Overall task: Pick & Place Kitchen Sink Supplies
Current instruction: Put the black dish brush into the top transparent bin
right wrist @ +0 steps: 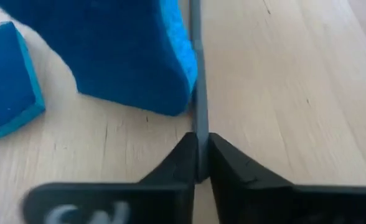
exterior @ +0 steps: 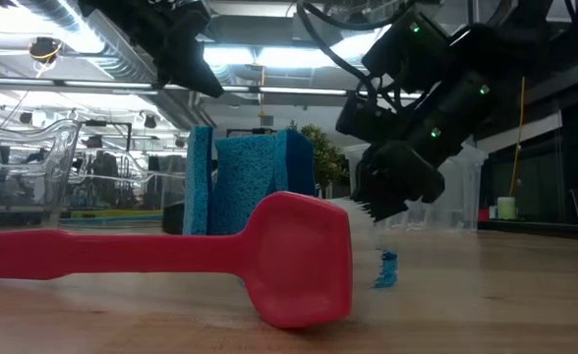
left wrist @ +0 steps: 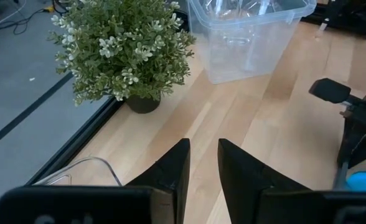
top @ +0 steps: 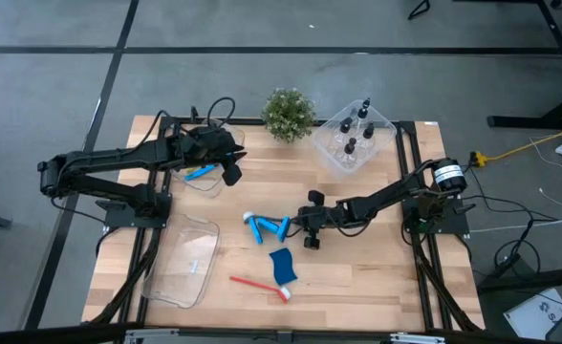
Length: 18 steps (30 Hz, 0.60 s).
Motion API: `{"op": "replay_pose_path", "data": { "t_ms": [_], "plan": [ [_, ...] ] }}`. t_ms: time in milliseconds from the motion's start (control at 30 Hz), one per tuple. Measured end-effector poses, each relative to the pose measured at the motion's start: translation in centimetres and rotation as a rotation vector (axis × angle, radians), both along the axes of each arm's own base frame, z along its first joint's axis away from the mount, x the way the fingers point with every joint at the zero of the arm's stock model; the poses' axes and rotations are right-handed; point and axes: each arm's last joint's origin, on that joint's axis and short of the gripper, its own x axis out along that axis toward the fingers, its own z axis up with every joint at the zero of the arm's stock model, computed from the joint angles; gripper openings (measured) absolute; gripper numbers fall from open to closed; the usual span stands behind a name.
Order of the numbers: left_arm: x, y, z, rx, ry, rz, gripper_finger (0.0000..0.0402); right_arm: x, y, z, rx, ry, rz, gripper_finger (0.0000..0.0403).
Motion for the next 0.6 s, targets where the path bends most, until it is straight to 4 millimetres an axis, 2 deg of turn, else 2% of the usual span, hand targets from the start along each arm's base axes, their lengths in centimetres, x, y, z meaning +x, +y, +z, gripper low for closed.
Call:
{"op": "replay_pose_path", "data": {
  "t_ms": [100, 233, 367, 600],
  "plan": [
    [0.0, 0.0, 0.0, 0.0, 0.0, 0.0, 0.0075, 0.0, 0.0, 0.0, -0.005, 0.005, 0.0, 0.0021],
    [0.0, 0.0, 0.0, -0.008, -0.002, 0.006, 0.0075, -0.2, -0.3, -0.1, -0.007, 0.022, -0.069, 0.0034],
    [0.0, 0.0, 0.0, -0.012, -0.003, 0.009, 0.0075, -0.1, -0.7, 0.0, 0.003, 0.001, -0.117, 0.002],
    [0.0, 0.0, -0.1, -0.013, 0.0, 0.008, 0.0072, 0.2, -1.7, 0.2, 0.054, -0.037, -0.189, 0.002]
  ]
}}
